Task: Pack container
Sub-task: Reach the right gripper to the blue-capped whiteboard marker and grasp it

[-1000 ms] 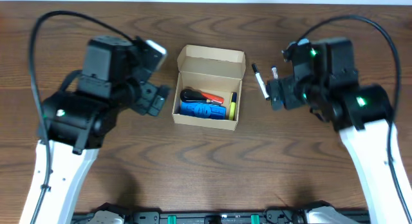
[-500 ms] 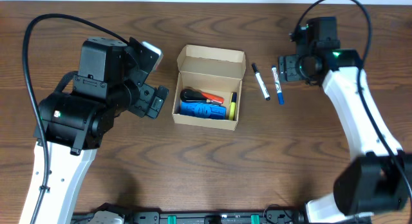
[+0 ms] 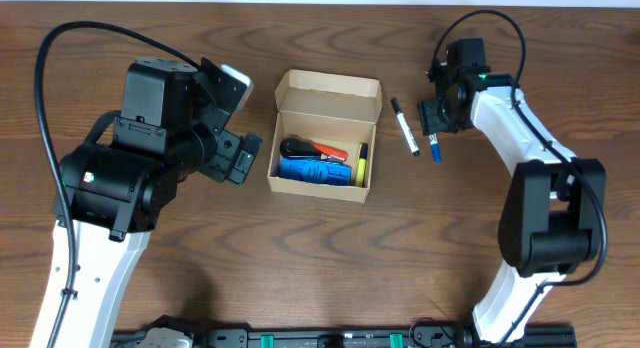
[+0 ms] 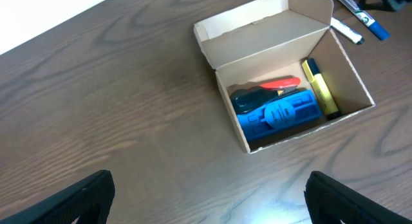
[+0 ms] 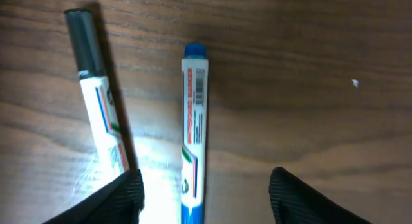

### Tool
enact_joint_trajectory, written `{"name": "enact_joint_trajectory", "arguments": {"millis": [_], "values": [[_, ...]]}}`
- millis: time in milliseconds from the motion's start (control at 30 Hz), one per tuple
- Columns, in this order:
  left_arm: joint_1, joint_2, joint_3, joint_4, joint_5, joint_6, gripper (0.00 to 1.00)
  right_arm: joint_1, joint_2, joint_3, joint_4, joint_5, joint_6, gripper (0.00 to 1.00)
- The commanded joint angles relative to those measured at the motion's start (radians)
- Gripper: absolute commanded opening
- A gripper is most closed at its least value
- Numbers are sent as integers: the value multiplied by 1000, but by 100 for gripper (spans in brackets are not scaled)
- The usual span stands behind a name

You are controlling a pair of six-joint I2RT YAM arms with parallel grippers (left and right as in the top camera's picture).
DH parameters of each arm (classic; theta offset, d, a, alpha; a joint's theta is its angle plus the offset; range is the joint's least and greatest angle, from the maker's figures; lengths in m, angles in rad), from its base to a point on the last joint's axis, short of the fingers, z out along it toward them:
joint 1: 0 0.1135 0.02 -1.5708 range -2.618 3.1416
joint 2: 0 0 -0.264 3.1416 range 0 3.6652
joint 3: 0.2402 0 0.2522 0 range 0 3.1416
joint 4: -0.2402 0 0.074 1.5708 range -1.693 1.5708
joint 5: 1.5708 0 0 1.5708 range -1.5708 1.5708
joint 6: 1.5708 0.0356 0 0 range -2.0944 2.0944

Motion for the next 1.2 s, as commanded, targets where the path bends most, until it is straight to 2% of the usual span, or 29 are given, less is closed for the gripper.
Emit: {"name": "enact_joint_trajectory", "arguments": {"millis": [0,167,300,433,500,600,700,967,1167], "values": [[4,-2,18,-3,6,-8,95,-6,42,1,16,0,-8,58],[4,-2,18,-3,6,-7,95,-17,84,1,34,0,-8,45],[4,-2,18,-3,6,-7,95,-18,114,1,47,-3,-8,44],[4,-2,18,-3,6,-8,95,-19,132,1,48,-5,-7,34],[4,-2,18,-3,6,-8,95,-19,135,1,48,-5,-7,28],[4,-2,18,-3,6,-8,95,-18,135,1,53,-5,-7,12],[4,-2,18,-3,6,-7,95,-18,135,1,57,-20,-7,1],[4,-2,18,-3,6,-8,95,-18,121,7,38,-18,-7,1],[4,-2,18,-3,6,-7,95,-17,24,80,-56,-19,-2,1]]}}
